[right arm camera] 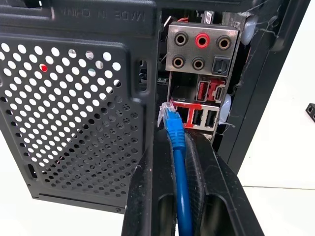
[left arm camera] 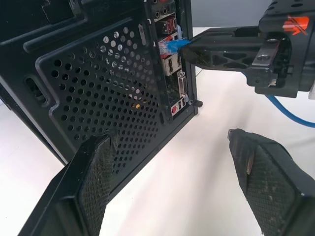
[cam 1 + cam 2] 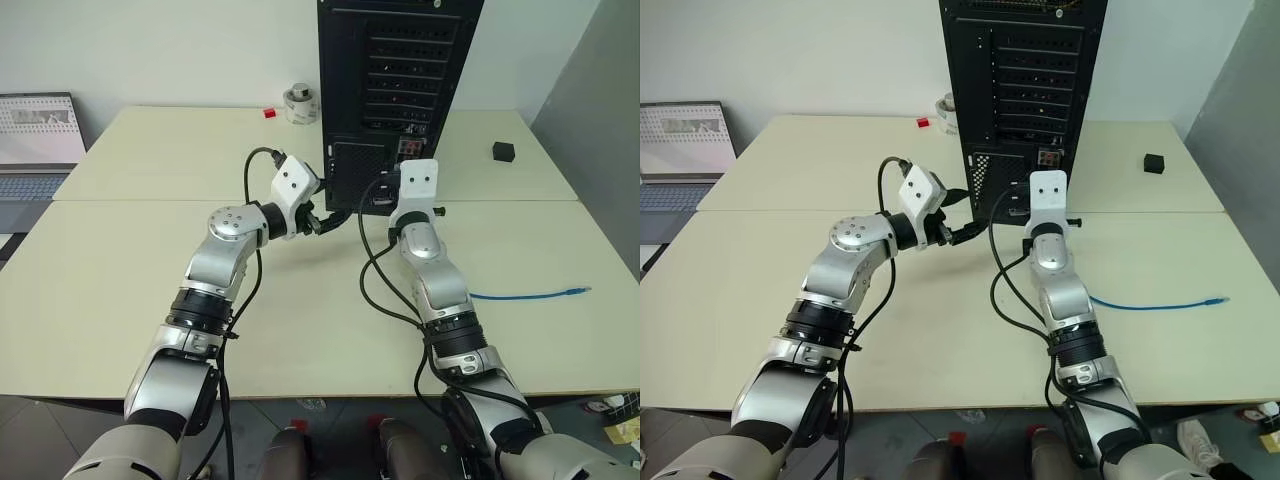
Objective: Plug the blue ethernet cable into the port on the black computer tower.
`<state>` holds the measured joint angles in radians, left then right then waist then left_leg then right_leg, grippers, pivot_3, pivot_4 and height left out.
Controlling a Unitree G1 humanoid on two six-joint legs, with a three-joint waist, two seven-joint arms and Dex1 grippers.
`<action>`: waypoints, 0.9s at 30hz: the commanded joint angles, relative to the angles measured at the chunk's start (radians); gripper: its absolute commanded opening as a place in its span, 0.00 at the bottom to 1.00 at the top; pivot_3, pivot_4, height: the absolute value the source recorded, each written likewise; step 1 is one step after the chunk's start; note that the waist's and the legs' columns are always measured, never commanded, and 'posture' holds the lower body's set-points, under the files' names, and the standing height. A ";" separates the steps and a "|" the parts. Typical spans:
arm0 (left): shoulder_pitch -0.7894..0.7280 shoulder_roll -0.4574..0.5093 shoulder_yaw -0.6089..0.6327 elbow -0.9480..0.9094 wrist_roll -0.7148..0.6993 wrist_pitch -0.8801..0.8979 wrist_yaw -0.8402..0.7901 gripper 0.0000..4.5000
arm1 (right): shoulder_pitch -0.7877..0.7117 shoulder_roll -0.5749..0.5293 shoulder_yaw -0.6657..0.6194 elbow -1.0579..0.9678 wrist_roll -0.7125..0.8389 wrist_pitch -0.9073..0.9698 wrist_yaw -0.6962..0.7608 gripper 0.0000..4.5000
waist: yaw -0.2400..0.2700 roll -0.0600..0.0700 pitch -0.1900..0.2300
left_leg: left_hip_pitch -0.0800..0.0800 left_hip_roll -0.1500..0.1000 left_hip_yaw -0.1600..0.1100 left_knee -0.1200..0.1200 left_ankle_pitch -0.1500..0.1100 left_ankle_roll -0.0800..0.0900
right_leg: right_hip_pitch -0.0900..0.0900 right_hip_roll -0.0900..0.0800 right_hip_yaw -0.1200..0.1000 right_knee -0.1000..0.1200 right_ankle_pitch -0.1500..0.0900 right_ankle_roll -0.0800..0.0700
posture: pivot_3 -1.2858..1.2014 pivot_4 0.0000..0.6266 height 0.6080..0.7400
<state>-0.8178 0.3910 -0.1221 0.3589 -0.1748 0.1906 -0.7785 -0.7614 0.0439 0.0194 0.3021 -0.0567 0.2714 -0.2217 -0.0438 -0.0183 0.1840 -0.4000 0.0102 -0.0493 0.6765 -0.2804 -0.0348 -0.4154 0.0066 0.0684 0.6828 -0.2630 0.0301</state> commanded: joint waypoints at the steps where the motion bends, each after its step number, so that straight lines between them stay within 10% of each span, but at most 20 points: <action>1: -0.014 0.012 0.024 -0.026 0.005 -0.019 -0.006 0.84 | -0.034 -0.003 -0.025 -0.021 -0.003 -0.026 -0.015 0.00 | 0.000 0.000 0.000 | 0.000 0.000 0.000 0.000 0.000 0.000 | 0.000 0.000 0.000 0.000 0.000 0.000 | 0.52 0.24 1.00; 27: -0.018 0.007 0.030 -0.022 0.026 -0.023 0.005 0.84 | 0.013 0.046 -0.051 -0.135 0.025 0.070 0.006 0.00 | -0.001 0.000 0.000 | 0.000 0.000 0.000 0.000 0.000 0.000 | 0.000 0.000 0.000 0.000 0.000 0.000 | 0.52 0.24 1.00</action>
<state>-0.8179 0.3936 -0.1136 0.3600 -0.1500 0.1859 -0.7755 -0.7209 0.0844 -0.0204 0.1911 -0.0445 0.3582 -0.2195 -0.0449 -0.0183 0.1840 -0.4002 0.0102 -0.0494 0.6763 -0.2804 -0.0348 -0.4158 0.0066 0.0683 0.6829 -0.2630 0.0301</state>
